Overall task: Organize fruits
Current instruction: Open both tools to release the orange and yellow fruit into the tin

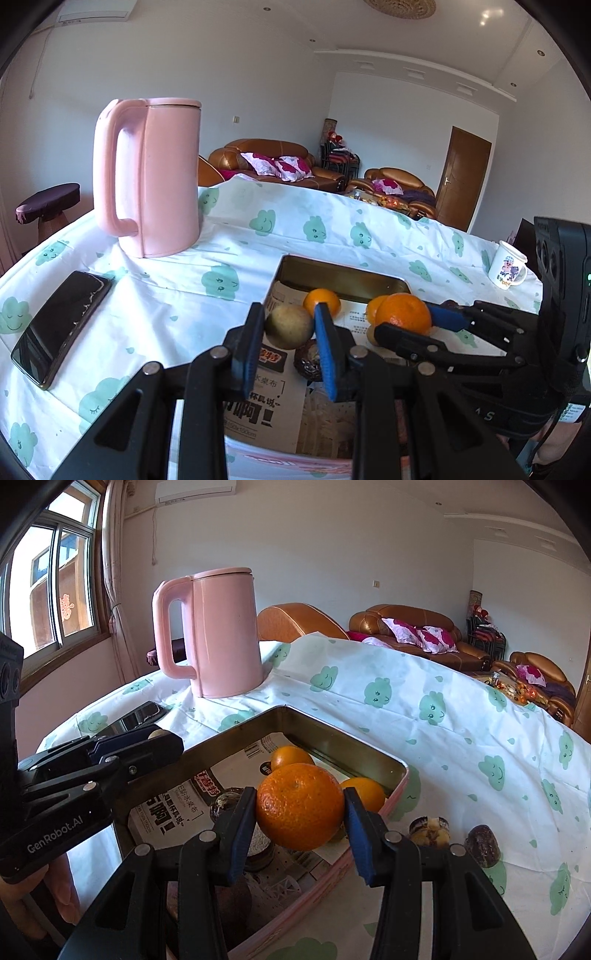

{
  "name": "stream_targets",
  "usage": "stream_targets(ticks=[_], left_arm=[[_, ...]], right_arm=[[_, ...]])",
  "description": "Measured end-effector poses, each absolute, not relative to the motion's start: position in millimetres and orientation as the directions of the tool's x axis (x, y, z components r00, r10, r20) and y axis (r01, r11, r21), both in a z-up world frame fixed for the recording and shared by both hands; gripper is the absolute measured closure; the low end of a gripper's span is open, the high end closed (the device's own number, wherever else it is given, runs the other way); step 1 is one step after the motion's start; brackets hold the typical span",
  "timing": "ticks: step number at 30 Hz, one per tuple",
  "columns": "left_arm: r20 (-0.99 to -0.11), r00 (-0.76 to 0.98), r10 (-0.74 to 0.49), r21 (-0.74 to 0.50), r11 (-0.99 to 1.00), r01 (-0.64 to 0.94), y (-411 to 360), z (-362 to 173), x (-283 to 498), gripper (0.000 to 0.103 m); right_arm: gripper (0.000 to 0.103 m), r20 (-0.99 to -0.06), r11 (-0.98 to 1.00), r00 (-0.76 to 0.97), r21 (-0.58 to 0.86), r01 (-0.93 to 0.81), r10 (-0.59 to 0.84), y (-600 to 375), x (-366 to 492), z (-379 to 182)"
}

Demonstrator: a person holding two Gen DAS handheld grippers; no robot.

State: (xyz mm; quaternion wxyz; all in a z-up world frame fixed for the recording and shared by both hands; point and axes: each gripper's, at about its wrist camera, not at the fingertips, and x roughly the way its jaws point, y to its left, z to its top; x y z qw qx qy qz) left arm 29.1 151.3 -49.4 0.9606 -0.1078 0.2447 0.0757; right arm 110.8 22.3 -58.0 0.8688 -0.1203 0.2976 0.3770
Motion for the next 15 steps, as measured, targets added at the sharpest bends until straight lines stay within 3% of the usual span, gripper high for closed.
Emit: stream_targets(ticks=[5, 7, 9, 11, 15], left_arm=[[-0.489, 0.868, 0.088, -0.173, 0.965, -0.195, 152, -50, 30, 0.069], [-0.487, 0.867, 0.11, -0.161, 0.964, -0.212, 151, -50, 30, 0.052], [-0.467, 0.874, 0.136, -0.157, 0.96, -0.233, 150, -48, 26, 0.024], [-0.452, 0.881, 0.141, -0.167, 0.957, -0.239, 150, -47, 23, 0.017], [-0.441, 0.888, 0.128, -0.174, 0.959, -0.225, 146, -45, 22, 0.014]], right_arm=[[0.052, -0.622, 0.67, 0.516, 0.019, -0.742, 0.589, 27, 109, -62], [0.044, -0.612, 0.675, 0.519, 0.033, -0.737, 0.597, 23, 109, -58], [0.043, -0.593, 0.674, 0.522, 0.048, -0.737, 0.613, 13, 107, -52], [0.043, -0.576, 0.684, 0.544, 0.036, -0.729, 0.611, 0, 105, -45], [0.043, -0.562, 0.726, 0.61, -0.023, -0.687, 0.559, -37, 110, -41]])
